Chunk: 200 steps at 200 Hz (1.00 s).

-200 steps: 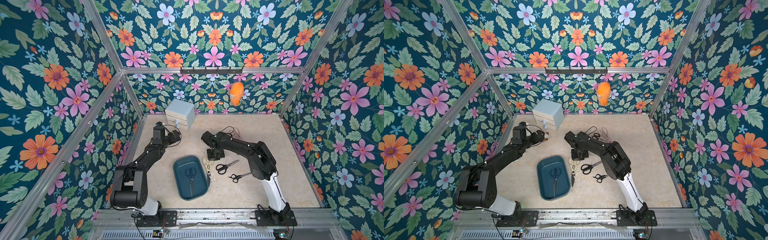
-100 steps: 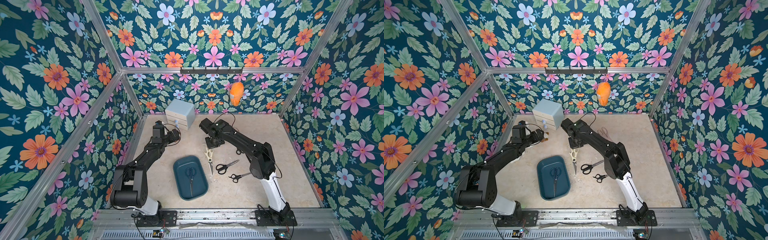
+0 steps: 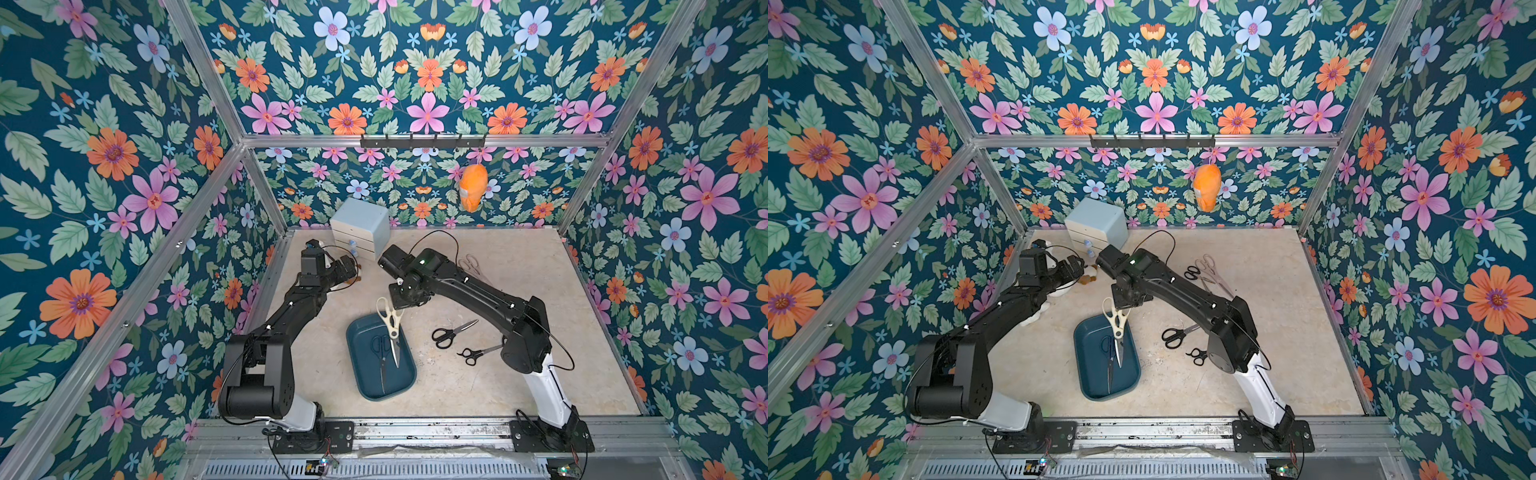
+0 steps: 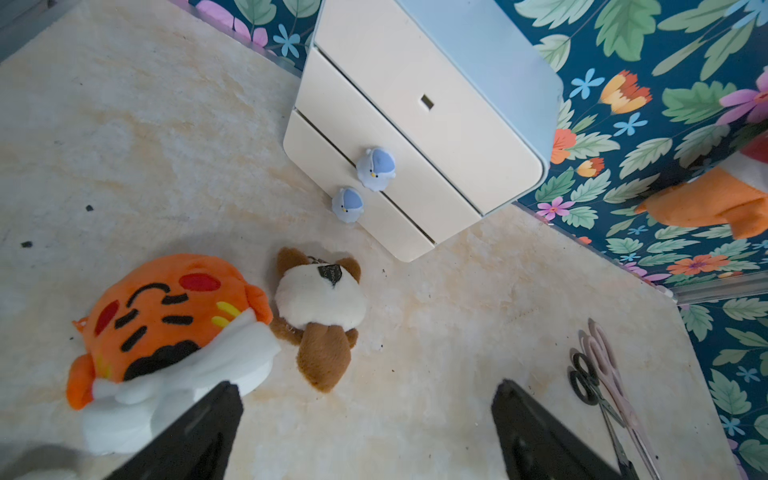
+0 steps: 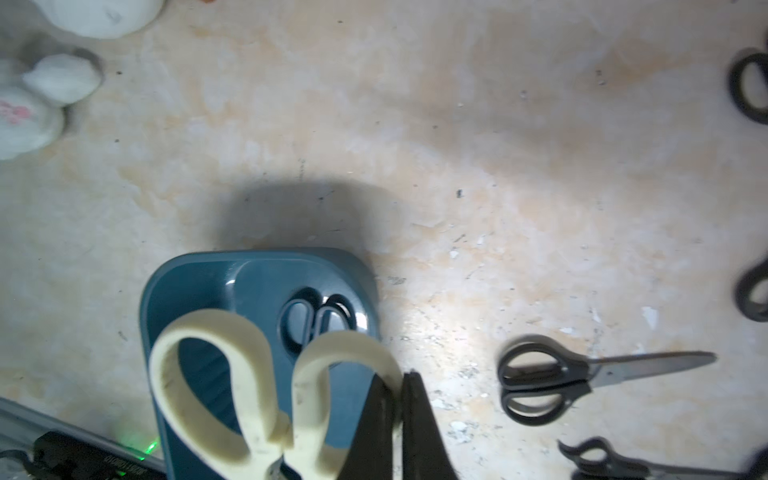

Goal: Put the scissors into the storage box
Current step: Place the scissors in the storage box, then adjust the storage box at the center of the board.

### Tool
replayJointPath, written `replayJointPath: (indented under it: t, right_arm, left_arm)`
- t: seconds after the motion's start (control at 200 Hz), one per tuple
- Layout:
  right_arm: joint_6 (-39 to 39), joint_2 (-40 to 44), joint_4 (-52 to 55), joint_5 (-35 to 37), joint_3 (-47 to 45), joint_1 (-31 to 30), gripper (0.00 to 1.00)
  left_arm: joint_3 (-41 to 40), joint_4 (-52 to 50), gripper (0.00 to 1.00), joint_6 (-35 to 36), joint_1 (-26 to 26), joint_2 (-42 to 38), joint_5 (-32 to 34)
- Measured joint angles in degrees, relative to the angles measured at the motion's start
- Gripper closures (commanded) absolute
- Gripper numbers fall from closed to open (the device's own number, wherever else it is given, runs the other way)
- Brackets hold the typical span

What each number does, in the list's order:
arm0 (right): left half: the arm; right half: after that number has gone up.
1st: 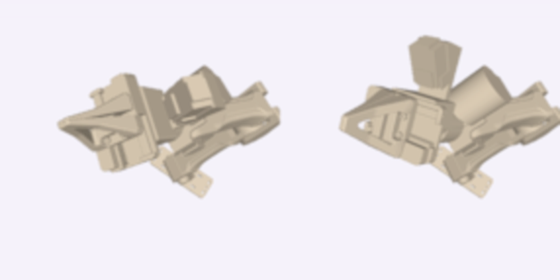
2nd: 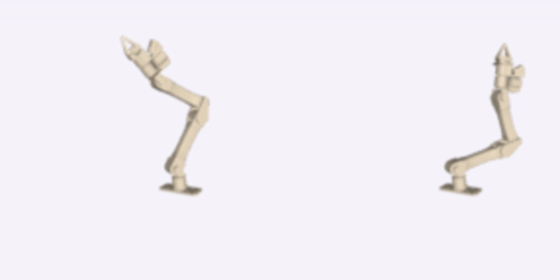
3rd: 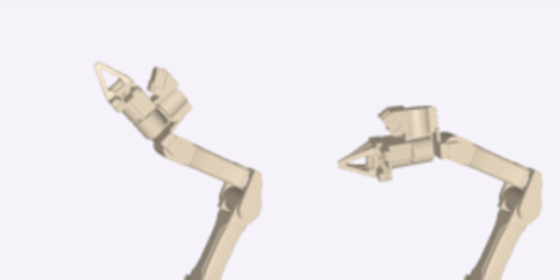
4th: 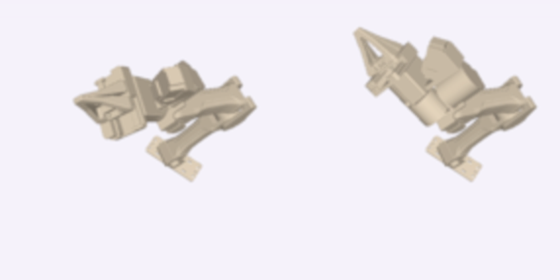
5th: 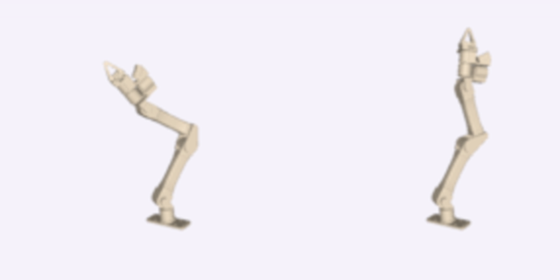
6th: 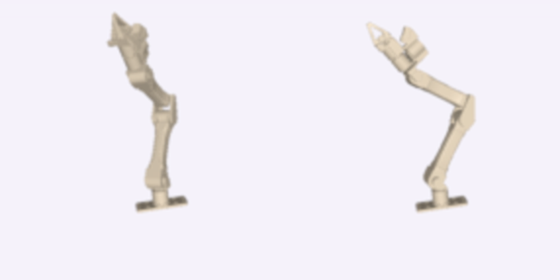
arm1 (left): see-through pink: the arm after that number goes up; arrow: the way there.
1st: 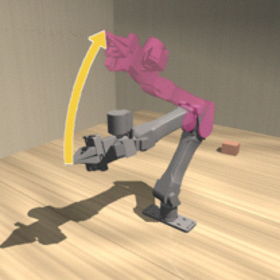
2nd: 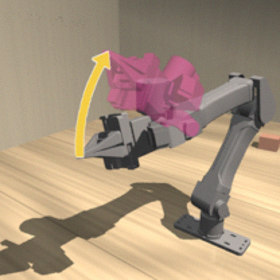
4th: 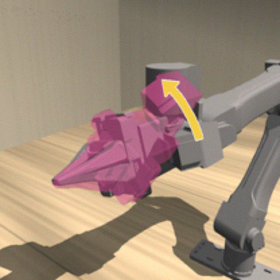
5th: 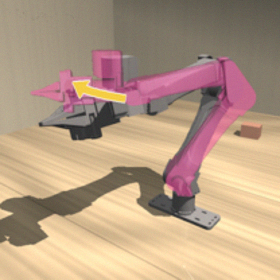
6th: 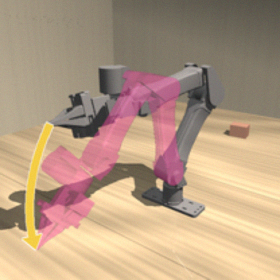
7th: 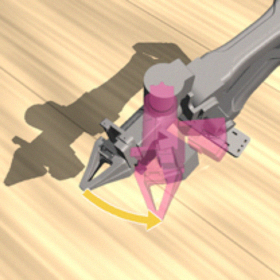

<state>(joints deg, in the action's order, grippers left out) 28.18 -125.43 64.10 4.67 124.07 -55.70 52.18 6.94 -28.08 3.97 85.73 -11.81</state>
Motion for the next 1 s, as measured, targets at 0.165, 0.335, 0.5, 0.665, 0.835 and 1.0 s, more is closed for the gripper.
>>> replayJointPath:
  t: [0.165, 0.335, 0.5, 0.665, 0.835, 1.0]
  right_arm:
    - [2.14, -2.03, -2.4, -0.11, 0.85, -2.75, 1.0]
    - [3.41, -3.41, -4.24, -0.15, -1.88, -4.52, 1.0]
    - [3.87, -3.76, -5.18, -1.62, -6.12, -6.27, 1.0]
    - [5.2, -3.98, -7.02, -1.68, -9.22, -6.21, 1.0]
    - [5.55, -7.3, -6.99, -1.64, -7.02, -6.23, 1.0]
    - [5.57, -9.6, -6.25, -1.38, -5.4, -5.07, 1.0]
  left_arm:
    - [-0.09, -0.04, 0.01, -0.26, -0.35, -0.81, -0.02]
    - [-0.31, -0.02, 0.01, -0.28, -0.72, -2.01, -0.02]
    - [-0.31, 0.15, 0.01, -0.46, -1.03, -2.27, -0.07]
    - [-0.42, 0.28, 0.01, -1.49, -1.25, -2.03, -0.46]
    - [-0.52, 0.33, 0.01, -1.53, -1.25, -1.86, -0.74]
    - [-0.68, 0.35, 0.01, -1.57, -1.25, -1.86, -0.94]
